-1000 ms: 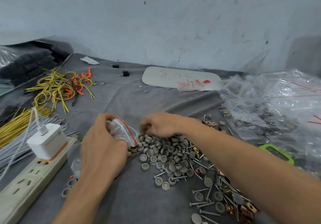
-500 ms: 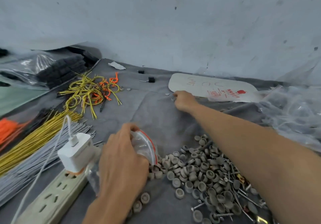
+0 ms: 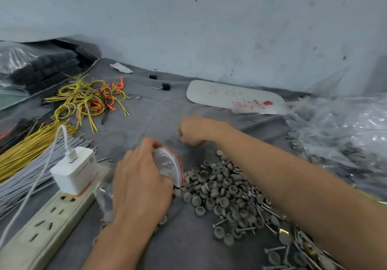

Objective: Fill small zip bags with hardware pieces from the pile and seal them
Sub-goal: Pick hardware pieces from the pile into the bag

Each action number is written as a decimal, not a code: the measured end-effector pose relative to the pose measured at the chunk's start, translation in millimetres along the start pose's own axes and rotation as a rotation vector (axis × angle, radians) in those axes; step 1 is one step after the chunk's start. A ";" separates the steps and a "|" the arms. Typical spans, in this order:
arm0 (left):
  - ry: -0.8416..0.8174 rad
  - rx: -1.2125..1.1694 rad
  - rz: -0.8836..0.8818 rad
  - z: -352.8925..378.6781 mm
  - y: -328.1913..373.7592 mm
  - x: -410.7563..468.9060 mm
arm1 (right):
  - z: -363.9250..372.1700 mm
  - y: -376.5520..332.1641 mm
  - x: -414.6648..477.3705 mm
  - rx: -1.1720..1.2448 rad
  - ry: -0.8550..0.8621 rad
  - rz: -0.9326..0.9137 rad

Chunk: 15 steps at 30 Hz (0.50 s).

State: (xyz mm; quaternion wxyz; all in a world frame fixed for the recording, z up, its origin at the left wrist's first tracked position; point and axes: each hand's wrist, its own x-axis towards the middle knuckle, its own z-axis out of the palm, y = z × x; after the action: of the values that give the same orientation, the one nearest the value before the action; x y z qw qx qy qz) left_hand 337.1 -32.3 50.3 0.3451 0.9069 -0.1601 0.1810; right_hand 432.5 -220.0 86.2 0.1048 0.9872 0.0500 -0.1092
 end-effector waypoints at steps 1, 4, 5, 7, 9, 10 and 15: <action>0.004 -0.006 0.007 -0.9 2.6 -1.2 | 2.3 -3.2 -24.4 0.004 -0.035 -0.014; -0.013 -0.041 0.011 -2.8 11.9 -5.0 | 7.3 -5.8 -91.9 0.039 -0.075 0.024; -0.020 -0.053 0.008 -3.5 15.4 -6.4 | 7.6 -7.3 -109.6 0.027 -0.086 0.046; -0.024 -0.073 0.014 -3.4 23.5 -9.3 | 9.7 -13.0 -136.6 -0.019 -0.104 0.067; -0.032 -0.096 0.025 -1.8 33.6 -13.0 | 13.8 -20.4 -154.8 0.019 -0.053 0.094; -0.039 -0.106 0.029 -0.9 38.3 -14.8 | 16.5 -23.5 -161.3 0.068 0.008 0.123; -0.104 -0.141 0.063 3.6 52.0 -22.1 | 36.3 -28.9 -183.6 0.257 0.346 0.318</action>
State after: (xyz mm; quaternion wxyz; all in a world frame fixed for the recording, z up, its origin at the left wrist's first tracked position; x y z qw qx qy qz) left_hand 296.8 -68.1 67.7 0.3936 0.8830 -0.2186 0.1328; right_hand 243.2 -213.7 87.4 -0.0158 0.9919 -0.1026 0.0736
